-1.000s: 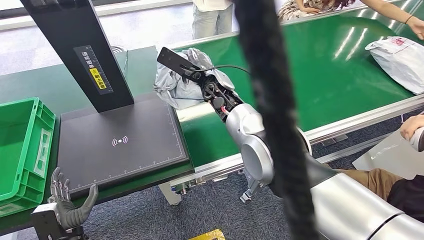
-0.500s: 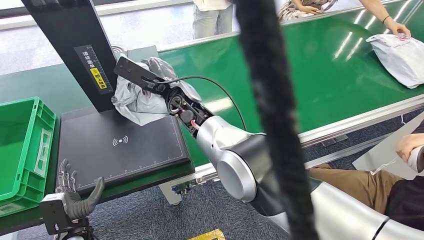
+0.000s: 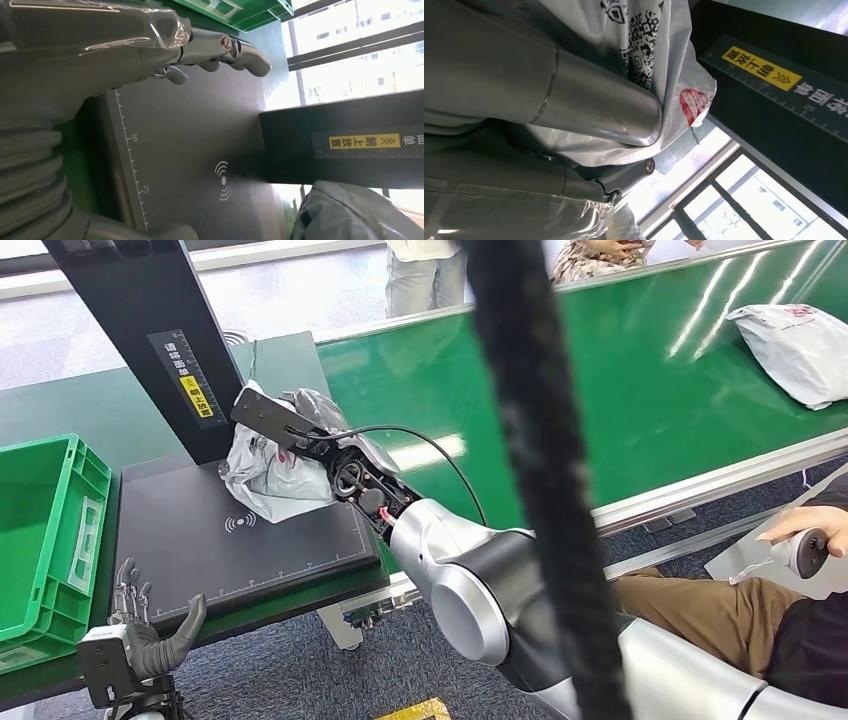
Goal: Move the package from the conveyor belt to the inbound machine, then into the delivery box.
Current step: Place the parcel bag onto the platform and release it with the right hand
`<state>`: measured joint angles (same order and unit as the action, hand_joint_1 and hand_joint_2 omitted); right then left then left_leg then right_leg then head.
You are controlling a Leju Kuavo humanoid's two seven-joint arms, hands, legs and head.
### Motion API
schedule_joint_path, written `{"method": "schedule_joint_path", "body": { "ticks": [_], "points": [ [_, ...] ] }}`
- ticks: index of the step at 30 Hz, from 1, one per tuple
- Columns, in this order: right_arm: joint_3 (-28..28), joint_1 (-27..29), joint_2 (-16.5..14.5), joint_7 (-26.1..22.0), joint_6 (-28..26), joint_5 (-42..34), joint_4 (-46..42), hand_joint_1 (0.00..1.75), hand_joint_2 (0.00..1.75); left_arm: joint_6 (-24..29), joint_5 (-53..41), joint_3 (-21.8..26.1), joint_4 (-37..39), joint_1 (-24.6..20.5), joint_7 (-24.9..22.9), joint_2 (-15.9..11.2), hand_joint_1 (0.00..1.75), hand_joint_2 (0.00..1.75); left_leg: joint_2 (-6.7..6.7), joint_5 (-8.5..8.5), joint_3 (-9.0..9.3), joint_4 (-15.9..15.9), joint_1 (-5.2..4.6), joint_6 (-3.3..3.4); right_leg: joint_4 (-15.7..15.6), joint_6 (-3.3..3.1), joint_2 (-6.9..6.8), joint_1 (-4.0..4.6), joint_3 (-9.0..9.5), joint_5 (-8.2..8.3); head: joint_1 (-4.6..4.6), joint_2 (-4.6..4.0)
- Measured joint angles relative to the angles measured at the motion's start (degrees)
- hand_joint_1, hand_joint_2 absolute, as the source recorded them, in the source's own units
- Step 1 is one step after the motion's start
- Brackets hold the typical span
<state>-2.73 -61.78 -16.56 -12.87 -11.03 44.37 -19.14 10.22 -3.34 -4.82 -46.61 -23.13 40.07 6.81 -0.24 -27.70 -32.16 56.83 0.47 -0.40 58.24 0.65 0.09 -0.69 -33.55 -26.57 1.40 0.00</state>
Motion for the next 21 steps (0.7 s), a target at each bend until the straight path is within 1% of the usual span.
{"method": "schedule_joint_path", "body": {
  "ticks": [1,2,8,21],
  "points": [
    [0.02,0.29,0.01,0.09,-0.38,0.06,0.04,0.03,0.0,0.02,0.0,-0.07,0.01,0.0,-0.01,-0.04,0.0,1.75,0.0,0.0,0.0,0.0,0.0,0.0,0.0,0.0,0.0,0.0,0.0,0.0,0.0,0.0],
    [0.03,0.53,0.02,0.22,-0.79,0.13,0.08,0.0,0.0,0.03,0.0,-0.13,0.01,0.01,-0.01,-0.08,0.0,1.75,0.0,0.0,0.0,0.0,0.0,0.0,0.0,0.0,0.0,0.0,0.0,0.0,0.01,0.0],
    [0.06,0.85,0.02,1.06,-2.07,0.25,0.15,0.0,0.0,0.1,0.0,-0.28,0.26,0.01,-0.01,-0.1,0.0,1.75,0.0,0.0,0.0,0.0,0.0,0.0,0.0,0.0,0.0,0.0,0.0,0.0,0.0,0.0],
    [0.08,0.84,0.04,1.44,-2.26,0.26,0.15,0.0,0.0,0.5,0.0,-0.79,0.94,0.0,0.0,-0.1,0.0,1.75,0.0,0.0,0.01,0.0,0.0,0.0,0.0,0.0,0.0,0.0,0.0,0.0,0.0,0.0]
  ]
}}
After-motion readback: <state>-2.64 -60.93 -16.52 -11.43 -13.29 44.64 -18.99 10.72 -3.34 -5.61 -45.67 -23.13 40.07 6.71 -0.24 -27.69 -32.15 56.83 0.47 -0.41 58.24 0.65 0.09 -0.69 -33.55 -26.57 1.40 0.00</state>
